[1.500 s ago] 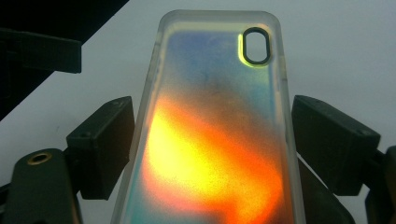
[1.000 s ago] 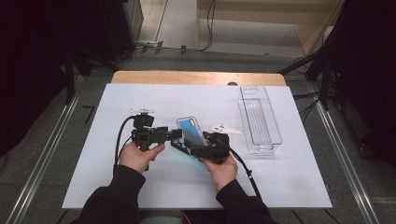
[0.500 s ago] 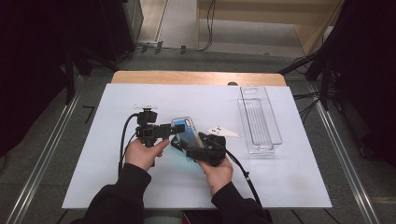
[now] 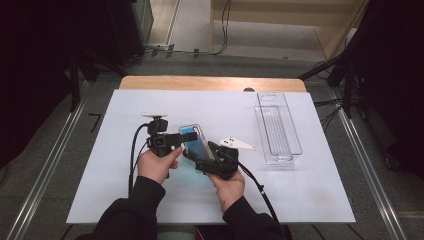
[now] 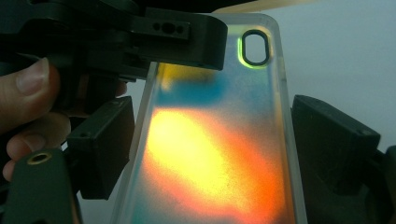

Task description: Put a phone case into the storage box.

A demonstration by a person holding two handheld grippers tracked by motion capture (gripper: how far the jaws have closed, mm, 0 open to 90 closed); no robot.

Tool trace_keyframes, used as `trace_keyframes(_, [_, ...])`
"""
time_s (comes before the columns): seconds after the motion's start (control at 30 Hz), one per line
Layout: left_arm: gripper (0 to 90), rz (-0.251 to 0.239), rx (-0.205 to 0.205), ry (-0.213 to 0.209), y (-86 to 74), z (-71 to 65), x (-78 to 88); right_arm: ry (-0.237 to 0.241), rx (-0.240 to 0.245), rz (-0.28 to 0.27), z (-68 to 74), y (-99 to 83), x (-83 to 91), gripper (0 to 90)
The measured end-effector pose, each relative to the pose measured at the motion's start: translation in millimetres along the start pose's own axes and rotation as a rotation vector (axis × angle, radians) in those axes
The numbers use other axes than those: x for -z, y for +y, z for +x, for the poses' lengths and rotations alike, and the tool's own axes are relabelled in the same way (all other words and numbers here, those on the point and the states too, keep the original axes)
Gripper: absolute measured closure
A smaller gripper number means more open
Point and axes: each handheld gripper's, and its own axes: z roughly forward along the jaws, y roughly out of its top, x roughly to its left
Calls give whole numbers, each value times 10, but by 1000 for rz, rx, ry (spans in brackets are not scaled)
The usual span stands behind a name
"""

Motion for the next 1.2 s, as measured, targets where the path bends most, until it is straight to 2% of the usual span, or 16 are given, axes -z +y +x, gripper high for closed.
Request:
trace_keyframes(0.03, [628,3,-8,-2,-2,-8,2,3,6,-7,3,-1,-1,146])
trace_keyframes(0.13, [723,5,-4,-8,-8,-20,8,15,5,-20,5,0,-2,146])
trace_keyframes(0.23, [817,5,14,-19,-3,-5,26,43,4,-28,-16,0,-6,146])
trace_keyframes(0.3, [821,2,11,-21,-6,-7,30,51,16,-31,-27,-4,-14,146])
trace_keyframes(0.4, [839,-7,9,-28,-10,-20,36,38,40,-34,-12,-14,-27,146])
trace_keyframes(0.73, [860,-17,42,-74,-4,-1,70,0,131,-40,41,13,-28,136])
trace_keyframes(0.8, [862,-24,43,-76,-4,-17,82,3,150,-15,55,52,-38,107])
trace_keyframes(0.87, [861,-35,29,-73,-2,-32,100,40,136,13,37,92,-58,89])
trace_keyframes(0.93, [861,-39,19,-68,4,-42,118,84,106,43,-7,137,-90,0])
trace_keyframes(1.0, [861,-43,-4,-47,7,-57,130,105,110,97,-37,179,-110,0])
trace_keyframes(1.1, [859,-59,-33,-29,9,-73,146,91,143,146,-45,229,-91,0])
trace_keyframes(1.2, [856,-79,-59,-32,7,-80,158,91,167,178,-60,271,-37,0])
